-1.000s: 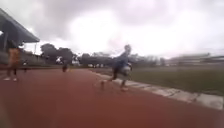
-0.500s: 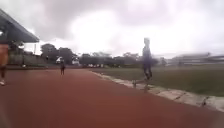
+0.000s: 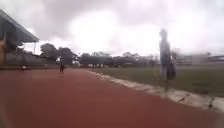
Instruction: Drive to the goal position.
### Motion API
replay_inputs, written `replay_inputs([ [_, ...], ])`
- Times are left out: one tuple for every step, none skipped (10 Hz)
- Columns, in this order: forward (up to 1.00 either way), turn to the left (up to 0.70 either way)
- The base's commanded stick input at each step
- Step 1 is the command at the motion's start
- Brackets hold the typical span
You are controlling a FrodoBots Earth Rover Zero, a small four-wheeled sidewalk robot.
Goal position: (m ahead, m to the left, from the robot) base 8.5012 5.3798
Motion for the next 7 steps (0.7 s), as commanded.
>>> replay_inputs([
  [0.5,0.02],
  [0.5,0.02],
  [0.5,0.02],
  [0.5,0.02],
  [0.5,0.02],
  [0.5,0.02],
  [0.5,0.02],
])
